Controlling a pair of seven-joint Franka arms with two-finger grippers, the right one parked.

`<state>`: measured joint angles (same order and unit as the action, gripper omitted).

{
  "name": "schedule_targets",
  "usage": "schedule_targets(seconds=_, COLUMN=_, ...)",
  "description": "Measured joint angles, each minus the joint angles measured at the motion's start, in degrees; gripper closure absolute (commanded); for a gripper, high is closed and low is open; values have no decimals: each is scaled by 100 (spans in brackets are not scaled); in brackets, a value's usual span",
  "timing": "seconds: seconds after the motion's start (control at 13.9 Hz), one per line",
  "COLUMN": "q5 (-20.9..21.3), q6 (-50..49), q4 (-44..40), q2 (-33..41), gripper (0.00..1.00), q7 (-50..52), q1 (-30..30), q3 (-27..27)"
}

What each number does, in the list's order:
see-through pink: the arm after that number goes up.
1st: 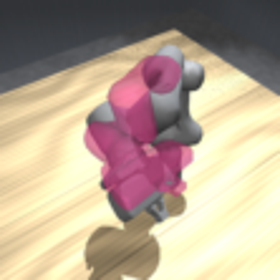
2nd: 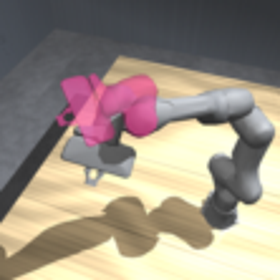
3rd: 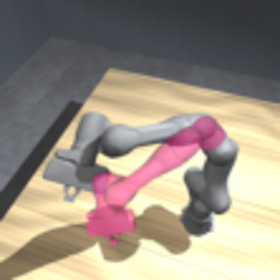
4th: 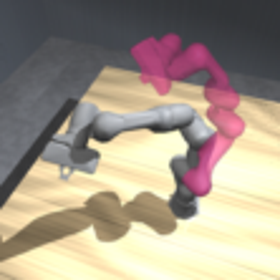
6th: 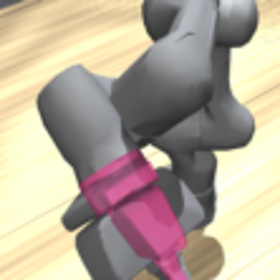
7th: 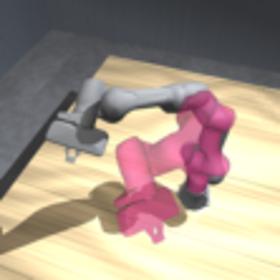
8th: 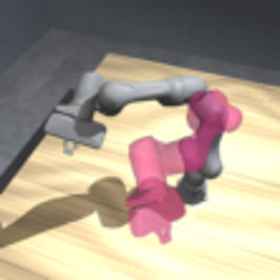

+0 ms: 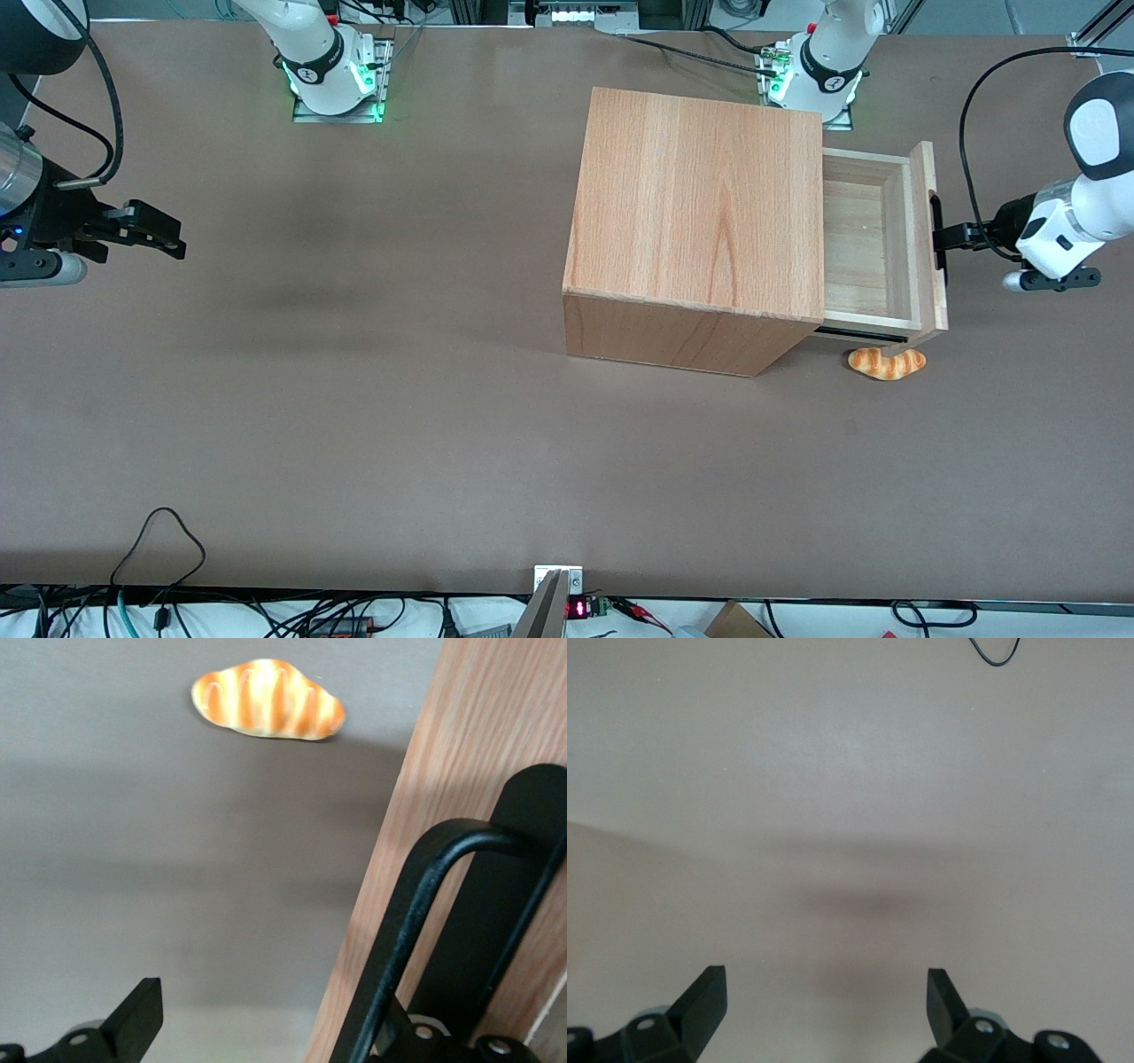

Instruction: Open top drawer with left arm

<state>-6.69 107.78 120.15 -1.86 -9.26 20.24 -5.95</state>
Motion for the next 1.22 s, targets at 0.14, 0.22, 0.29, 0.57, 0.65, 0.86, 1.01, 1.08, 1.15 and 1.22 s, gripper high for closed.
schedule_targets(seconds=0.14, q5=86, q6=0, q4=-39, q2=-15, gripper=0, q7=0, q1=111, q3=1)
schedule_targets(seconds=0.22, q5=103, q6=1, q4=-54, q2=-21, gripper=0, q7=0, q1=168, q3=-1)
schedule_targets(seconds=0.29, q5=109, q6=1, q4=-70, q2=-29, gripper=0, q7=-12, q1=226, q3=-1)
schedule_targets(seconds=0.57, q5=111, q6=2, q4=-172, q2=-113, gripper=0, q7=-188, q1=497, q3=0)
schedule_targets(seconds=0.65, q5=112, q6=2, q4=-204, q2=-137, gripper=0, q7=-248, q1=566, q3=1)
schedule_targets(seconds=0.86, q5=112, q6=2, q4=-261, q2=-184, gripper=0, q7=-365, q1=694, q3=2)
schedule_targets(seconds=1.01, q5=115, q6=-3, q4=-301, q2=-190, gripper=0, q7=-376, q1=704, q3=1)
schedule_targets(seconds=1.08, q5=116, q6=-22, q4=-340, q2=-192, gripper=0, q7=-378, q1=704, q3=0)
schedule_targets(seconds=1.15, q5=116, q6=-77, q4=-409, q2=-193, gripper=0, q7=-379, q1=704, q3=-1)
schedule_targets(seconds=1.22, q5=116, q6=-163, q4=-515, q2=-197, gripper=0, q7=-379, q1=704, q3=-2)
